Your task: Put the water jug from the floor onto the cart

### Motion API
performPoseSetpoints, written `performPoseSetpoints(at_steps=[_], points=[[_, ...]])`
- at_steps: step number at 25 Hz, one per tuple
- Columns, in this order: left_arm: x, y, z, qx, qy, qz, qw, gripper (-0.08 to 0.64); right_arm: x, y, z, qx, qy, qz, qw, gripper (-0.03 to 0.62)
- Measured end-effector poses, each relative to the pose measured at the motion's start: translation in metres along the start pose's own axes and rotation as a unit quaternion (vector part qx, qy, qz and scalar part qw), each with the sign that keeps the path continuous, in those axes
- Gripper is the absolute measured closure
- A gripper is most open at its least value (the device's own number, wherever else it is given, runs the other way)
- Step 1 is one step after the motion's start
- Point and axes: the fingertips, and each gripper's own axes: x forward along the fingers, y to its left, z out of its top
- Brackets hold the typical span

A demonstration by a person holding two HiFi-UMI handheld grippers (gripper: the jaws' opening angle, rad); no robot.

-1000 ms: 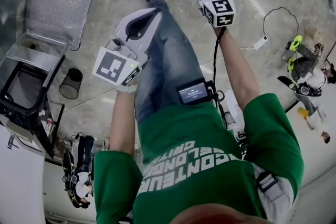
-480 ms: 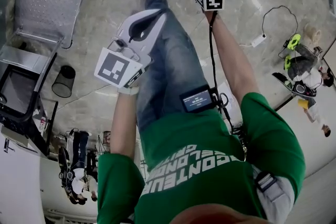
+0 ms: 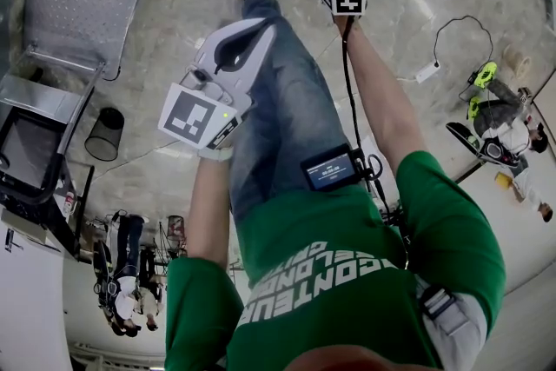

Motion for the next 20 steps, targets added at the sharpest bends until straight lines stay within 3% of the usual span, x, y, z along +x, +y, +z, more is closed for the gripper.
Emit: performPoseSetpoints(at_steps=[20], points=[[0.008,-0.009,-0.012,-0.010,0.015,-0.009,0.9998,0.546,0.010,-0.008,-0.005,0.010,0.013,-0.004,1.000,0.287]])
